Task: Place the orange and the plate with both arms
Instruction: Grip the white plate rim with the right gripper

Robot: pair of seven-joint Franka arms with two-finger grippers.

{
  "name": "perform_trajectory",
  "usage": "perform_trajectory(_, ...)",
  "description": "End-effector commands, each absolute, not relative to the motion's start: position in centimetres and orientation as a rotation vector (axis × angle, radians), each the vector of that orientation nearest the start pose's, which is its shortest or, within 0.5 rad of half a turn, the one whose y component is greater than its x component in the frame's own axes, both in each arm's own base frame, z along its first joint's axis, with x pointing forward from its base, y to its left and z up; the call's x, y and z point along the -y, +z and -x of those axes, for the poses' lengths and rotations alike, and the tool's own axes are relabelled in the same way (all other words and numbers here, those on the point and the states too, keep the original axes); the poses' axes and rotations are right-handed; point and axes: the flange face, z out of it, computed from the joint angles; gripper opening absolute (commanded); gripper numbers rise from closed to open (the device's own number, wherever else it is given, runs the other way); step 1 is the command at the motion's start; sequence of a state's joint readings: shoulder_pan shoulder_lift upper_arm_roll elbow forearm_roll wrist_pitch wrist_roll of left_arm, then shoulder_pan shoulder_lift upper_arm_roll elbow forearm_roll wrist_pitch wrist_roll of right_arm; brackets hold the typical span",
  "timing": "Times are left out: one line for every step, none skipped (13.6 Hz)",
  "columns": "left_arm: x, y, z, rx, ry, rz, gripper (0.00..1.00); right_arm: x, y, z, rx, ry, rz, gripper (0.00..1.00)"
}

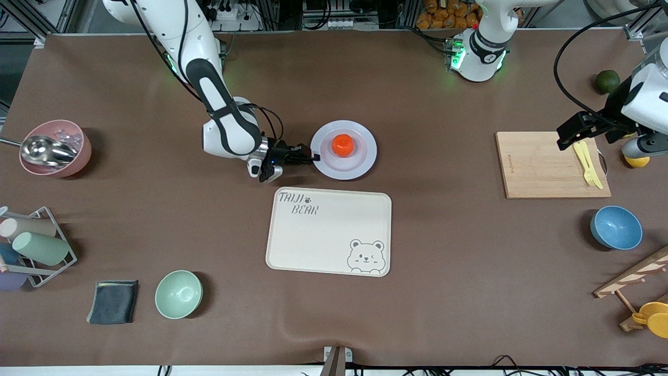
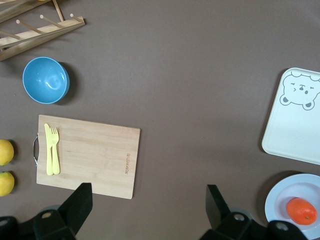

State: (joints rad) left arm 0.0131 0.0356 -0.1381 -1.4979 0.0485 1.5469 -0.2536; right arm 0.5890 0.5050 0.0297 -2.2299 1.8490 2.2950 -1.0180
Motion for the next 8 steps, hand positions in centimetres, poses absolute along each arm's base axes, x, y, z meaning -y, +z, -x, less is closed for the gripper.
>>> perform_trajectory(6.5, 64.0, -55.3, 0.157, -0.015, 3.112, 1.00, -31.6, 12.7, -40.8, -0.104, 0.050, 2.084, 0.00)
perform_trajectory(6.6, 64.1, -55.3, 0.155, -0.017, 3.111, 1.00, -32.2, 13.1, -40.7, -0.137, 0.035, 2.066, 0.00)
perform_trajectory(6.3, 64.1, -55.3, 0.160, -0.017, 3.112, 1.00, -33.0, 13.3, -40.4, -0.144, 0.035, 2.054, 0.00)
perform_trajectory(6.2, 64.1, -55.3, 0.164, -0.019, 3.111, 1.00, -33.1, 13.5, -40.6, -0.177, 0.030, 2.035, 0.00)
perform_trajectory(6.1, 64.1, -55.3, 0.167, -0.017, 3.110, 1.00, -33.3, 14.0, -40.7, -0.207, 0.026, 2.002, 0.00)
perform_trajectory(6.0, 64.2, -55.3, 0.167, -0.020, 3.109, 1.00, -33.9, 14.2, -40.6, -0.240, 0.026, 1.963, 0.00)
perform_trajectory(6.0, 64.3, -55.3, 0.165, -0.026, 3.103, 1.00, -34.1, 14.3, -40.5, -0.274, 0.021, 1.933, 0.00)
perform_trajectory(5.8, 64.5, -55.2, 0.170, -0.031, 3.102, 1.00, -34.3, 14.7, -40.6, -0.303, 0.015, 1.898, 0.00)
